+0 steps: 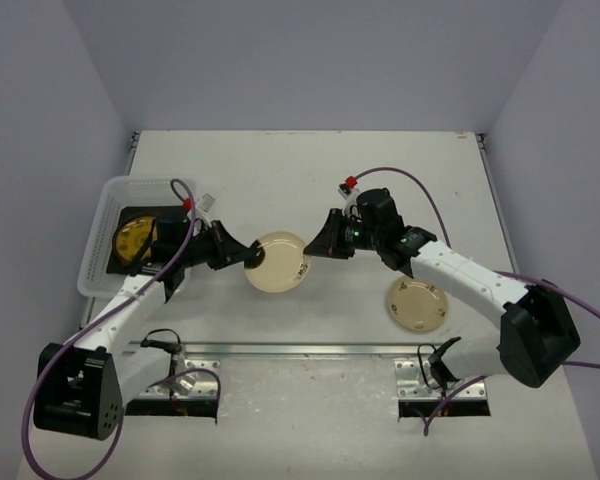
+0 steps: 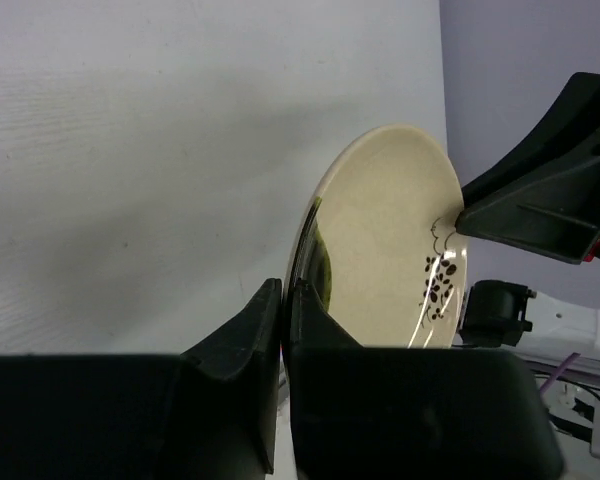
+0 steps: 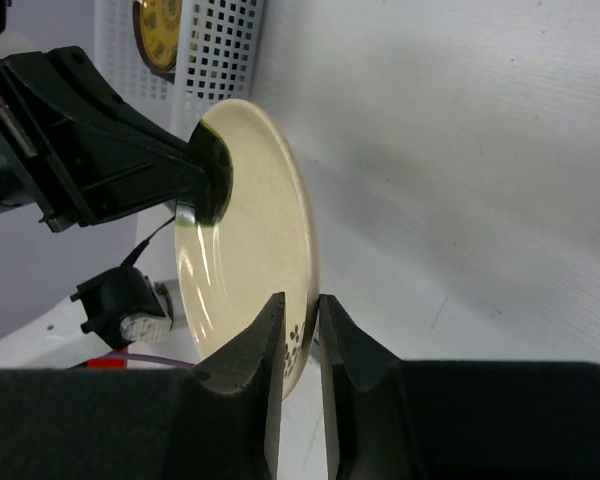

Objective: Place the plates into the plastic bin on the countertop

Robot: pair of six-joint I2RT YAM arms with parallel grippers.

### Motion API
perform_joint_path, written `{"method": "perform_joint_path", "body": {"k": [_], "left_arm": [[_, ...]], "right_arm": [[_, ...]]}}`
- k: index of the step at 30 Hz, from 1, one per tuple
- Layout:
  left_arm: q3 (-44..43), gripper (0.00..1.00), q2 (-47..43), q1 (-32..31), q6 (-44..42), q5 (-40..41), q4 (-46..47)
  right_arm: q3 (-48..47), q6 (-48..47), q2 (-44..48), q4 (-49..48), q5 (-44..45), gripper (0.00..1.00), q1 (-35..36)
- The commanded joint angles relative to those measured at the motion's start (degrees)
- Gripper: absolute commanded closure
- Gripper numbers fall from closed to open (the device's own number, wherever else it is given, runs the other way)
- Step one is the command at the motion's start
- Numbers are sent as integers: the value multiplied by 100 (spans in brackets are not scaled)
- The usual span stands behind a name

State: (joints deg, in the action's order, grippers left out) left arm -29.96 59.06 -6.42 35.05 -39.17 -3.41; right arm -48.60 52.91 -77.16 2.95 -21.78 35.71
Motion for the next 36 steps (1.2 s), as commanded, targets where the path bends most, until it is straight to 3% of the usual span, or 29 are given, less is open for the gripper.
{"method": "perform_joint_path", "body": {"k": [1, 2, 4, 9, 15, 20, 21, 22, 23, 26, 27, 28, 29, 33, 36], "left_arm": [[-831, 100, -296, 11, -92, 1558, -781], [-1031, 100, -314, 77, -75, 2038, -1102], [-1426, 100, -329, 763, 78, 2902, -1500], [-1568, 100, -346, 3066, 410, 2703, -1725], [-1332, 100, -114, 4609, 613, 2965, -1598], [-1278, 99, 110, 4772, 602, 3040, -1446], [-1221, 91, 75, 4772, 623, 3132, -1397], [-1214, 90, 70, 4772, 632, 3143, -1391], [-1200, 79, 30, 4772, 628, 3290, -1377], [-1118, 30, -17, 4772, 590, 3163, -1216], [-1117, 30, -18, 4772, 590, 3161, -1215], [-1149, 12, 25, 4772, 601, 3241, -1321], [-1169, 0, 56, 4772, 601, 3292, -1432], [-1361, 0, -98, 4769, 419, 3241, -1787], [-1402, 0, -519, 4668, 224, 2493, -1760]], "right_arm": [[-217, -351, 172, -290, 146, 47, 62], [-198, -531, 252, -115, 358, 37, 59], [-123, -893, 461, 415, 973, 27, 22], [279, -1565, 1103, 1301, 2553, 13, -246], [1182, -1662, 1985, 1368, 2208, 11, -1137], [1325, -1834, 2276, 1420, 2212, 11, -1294], [1311, -1883, 2283, 1434, 2205, 11, -1294], [1302, -1918, 2284, 1436, 2204, 11, -1294], [1287, -1958, 2278, 1449, 2211, 10, -1301], [1256, -2039, 2188, 1550, 2213, 10, -1321], [1248, -2047, 2188, 1550, 2213, 10, -1329], [1253, -2053, 2129, 1593, 2213, 10, -1345], [1253, -2056, 2085, 1620, 2213, 10, -1356], [1248, -2060, 1982, 1741, 2235, 5, -1462], [1233, -2317, 1822, 1966, 2735, 1, -1572]]}}
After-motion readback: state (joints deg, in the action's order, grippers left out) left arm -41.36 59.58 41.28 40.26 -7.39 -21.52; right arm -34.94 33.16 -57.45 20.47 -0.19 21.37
